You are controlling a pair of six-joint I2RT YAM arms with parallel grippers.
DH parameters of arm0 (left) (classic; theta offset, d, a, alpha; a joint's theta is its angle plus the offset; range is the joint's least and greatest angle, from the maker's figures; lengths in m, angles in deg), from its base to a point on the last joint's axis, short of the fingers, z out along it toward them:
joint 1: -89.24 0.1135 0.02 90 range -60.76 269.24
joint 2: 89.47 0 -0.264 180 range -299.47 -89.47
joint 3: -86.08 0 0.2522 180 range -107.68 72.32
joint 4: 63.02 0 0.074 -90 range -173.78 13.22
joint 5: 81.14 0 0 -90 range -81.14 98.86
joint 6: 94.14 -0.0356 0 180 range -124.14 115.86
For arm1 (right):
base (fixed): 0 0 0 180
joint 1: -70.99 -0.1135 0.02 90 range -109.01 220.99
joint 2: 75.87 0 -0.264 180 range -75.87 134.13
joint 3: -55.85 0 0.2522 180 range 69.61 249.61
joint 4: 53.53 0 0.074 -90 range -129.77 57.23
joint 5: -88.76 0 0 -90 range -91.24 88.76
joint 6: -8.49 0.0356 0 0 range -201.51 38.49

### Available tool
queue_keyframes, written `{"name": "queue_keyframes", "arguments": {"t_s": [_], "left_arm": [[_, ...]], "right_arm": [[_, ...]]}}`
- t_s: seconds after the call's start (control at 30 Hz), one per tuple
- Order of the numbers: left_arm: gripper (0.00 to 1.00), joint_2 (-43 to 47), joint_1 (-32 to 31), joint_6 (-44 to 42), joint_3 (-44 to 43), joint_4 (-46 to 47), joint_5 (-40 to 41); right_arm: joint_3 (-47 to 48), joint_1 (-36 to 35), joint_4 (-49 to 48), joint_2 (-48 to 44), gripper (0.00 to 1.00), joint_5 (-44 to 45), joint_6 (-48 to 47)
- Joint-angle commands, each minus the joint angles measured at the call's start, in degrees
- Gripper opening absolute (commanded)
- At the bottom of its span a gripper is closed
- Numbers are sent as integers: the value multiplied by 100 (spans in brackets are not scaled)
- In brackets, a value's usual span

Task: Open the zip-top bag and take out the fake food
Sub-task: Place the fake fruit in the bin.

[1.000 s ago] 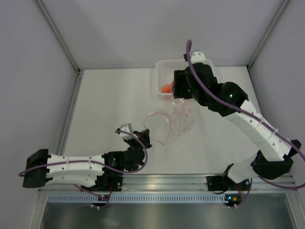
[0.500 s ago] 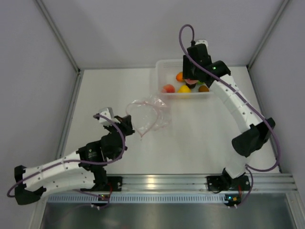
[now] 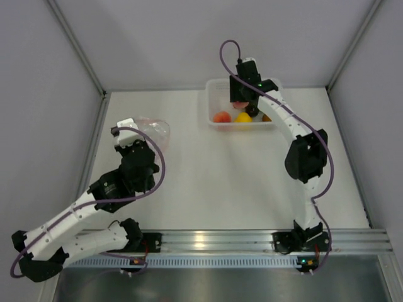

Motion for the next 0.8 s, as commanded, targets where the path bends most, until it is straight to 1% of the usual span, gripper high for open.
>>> {"name": "queue_keyframes", "arguments": {"t_s": [0.0, 0.03, 0.07, 0.1, 0.13, 0.17, 0.23, 0.27, 0.33, 0.37, 0.43, 0.47, 0.6, 0.63, 0.7, 0.77], "left_arm": [[0, -444, 458, -1305, -406, -141, 52], [0, -541, 807, -1489, -459, -142, -167], [0, -664, 1011, -1491, -451, -150, -665], [0, -717, 1196, -1448, -425, -133, -948], [0, -761, 1563, -1369, -390, -133, -1282], [0, -945, 1784, -1342, -337, -141, -1929], [0, -1191, 2171, -1219, -258, -142, -2303], [0, -1445, 2251, -1158, -197, -142, -2444], [0, -1675, 2375, -974, -152, -142, -2761], [0, -1815, 2384, -912, -126, -133, -2849], [0, -2000, 2410, -780, -117, -124, -3025], [0, -2071, 2402, -762, -125, -115, -3078], [0, -2466, 2419, -788, -283, -115, -3332], [0, -2554, 2419, -762, -301, -115, -3446], [0, -2843, 2419, -657, -380, -115, -3709], [0, -2941, 2419, -551, -389, -89, -3947]], "right_arm": [[493, 14, -839, 452, 10, -347, -12], [520, 14, -1014, 618, 12, -381, 14], [529, 14, -1111, 689, 12, -434, 23], [573, 14, -1182, 751, 12, -469, 49], [651, 14, -1217, 908, 12, -513, 50], [809, 6, -1261, 979, 13, -531, 32], [906, 14, -1410, 1164, 14, -592, -3], [1020, 14, -1516, 1226, 26, -584, -47], [1231, 14, -1464, 1418, 48, -540, -65], [1467, 14, -1351, 1472, 62, -549, -91], [1583, 14, -1306, 1473, 79, -523, -135], [1592, 14, -1306, 1429, 99, -496, -178], [1549, 14, -1104, 1104, 99, -356, -381], [1453, 14, -1121, 860, 99, -364, -381], [919, 14, -1130, 377, 100, -338, -372], [531, 23, -1112, -20, 99, -320, -206]]}}
